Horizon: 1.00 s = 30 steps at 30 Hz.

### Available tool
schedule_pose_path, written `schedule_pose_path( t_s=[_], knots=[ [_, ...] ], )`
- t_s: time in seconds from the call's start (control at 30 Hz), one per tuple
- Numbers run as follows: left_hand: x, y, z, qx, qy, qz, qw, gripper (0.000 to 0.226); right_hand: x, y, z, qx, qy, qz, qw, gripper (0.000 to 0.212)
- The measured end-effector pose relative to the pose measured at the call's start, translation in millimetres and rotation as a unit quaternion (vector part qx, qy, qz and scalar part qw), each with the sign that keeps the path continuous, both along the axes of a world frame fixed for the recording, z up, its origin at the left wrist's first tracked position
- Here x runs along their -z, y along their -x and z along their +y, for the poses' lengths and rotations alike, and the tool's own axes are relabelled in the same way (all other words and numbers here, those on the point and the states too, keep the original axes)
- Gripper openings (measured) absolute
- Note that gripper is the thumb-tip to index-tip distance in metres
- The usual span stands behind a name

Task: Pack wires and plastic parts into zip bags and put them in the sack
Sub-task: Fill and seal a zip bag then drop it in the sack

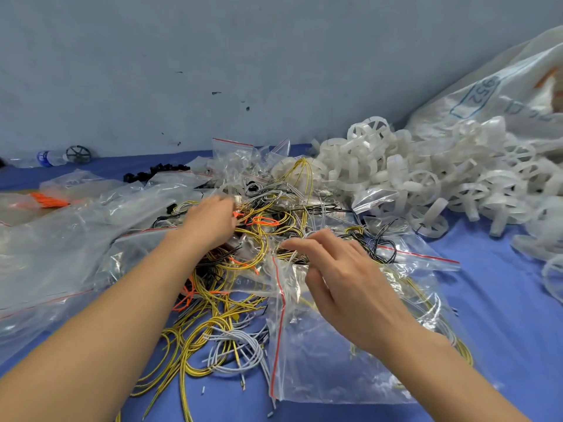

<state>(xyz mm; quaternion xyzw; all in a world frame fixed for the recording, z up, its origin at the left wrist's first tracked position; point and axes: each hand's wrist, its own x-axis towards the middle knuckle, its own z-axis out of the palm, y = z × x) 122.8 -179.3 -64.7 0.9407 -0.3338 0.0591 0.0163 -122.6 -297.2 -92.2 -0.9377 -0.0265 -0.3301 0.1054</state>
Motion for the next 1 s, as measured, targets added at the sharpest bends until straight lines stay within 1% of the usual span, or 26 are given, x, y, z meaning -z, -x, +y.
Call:
schedule_pose_path(
  t_s=[0.07,0.1,0.2,0.27,0.37,0.43,0.47,0.5,0.57,0.63,0.7,0.77,0.87,0.93,0.97,1.0],
  knots=[
    [-2,-9,4,-0.009,-0.05,0.015,0.999,0.03,-2,1,-2,0.006,-0.003,-0.005,1.0,0.041],
    [-3,-11,6,-0.005,-0.061,0.014,0.998,0.027,-4,1,-3,0.008,-0.001,-0.007,1.0,0.042],
    [-4,-13,11,0.001,-0.07,-0.004,0.998,0.024,-8,2,-5,0.014,-0.001,-0.013,1.0,0.041],
    [-4,-15,14,-0.005,-0.071,-0.001,0.997,0.024,-9,2,-5,0.018,-0.003,-0.013,1.0,0.041],
    [-5,-16,18,-0.02,-0.088,-0.006,0.996,0.031,-10,4,-4,0.023,0.0,-0.012,1.0,0.039],
    [-7,-17,20,-0.028,-0.093,0.005,0.995,0.042,-10,5,-3,0.023,0.001,-0.012,1.0,0.038],
    [-7,-17,22,-0.03,-0.073,0.032,0.996,0.047,-10,5,-3,0.024,0.002,-0.012,1.0,0.038],
    [-8,-17,23,-0.031,-0.03,0.072,0.996,0.049,-10,4,-3,0.025,0.001,-0.011,1.0,0.038],
    [-15,-14,26,-0.043,0.096,0.154,0.983,0.046,-10,4,-3,0.029,0.0,-0.008,1.0,0.038],
    [-24,-11,25,-0.069,0.22,0.191,0.954,0.044,-10,2,-3,0.033,-0.002,-0.003,0.999,0.039],
    [-31,-8,24,-0.095,0.305,0.236,0.918,0.045,-9,2,-2,0.031,-0.005,0.009,0.999,0.039],
    [-36,-5,23,-0.097,0.335,0.309,0.885,0.043,-7,1,1,0.027,-0.002,0.029,0.999,0.041],
    [-38,3,24,-0.089,0.323,0.412,0.847,0.032,-6,0,4,0.019,0.005,0.052,0.998,0.042],
    [-35,6,25,-0.087,0.323,0.453,0.826,0.029,-6,0,5,0.017,0.006,0.056,0.998,0.042],
    [-33,7,25,-0.085,0.321,0.46,0.824,0.029,-6,0,5,0.017,0.006,0.056,0.998,0.042],
    [-30,7,25,-0.079,0.31,0.446,0.836,0.031,-6,0,6,0.017,0.005,0.057,0.998,0.042]
  ],
)
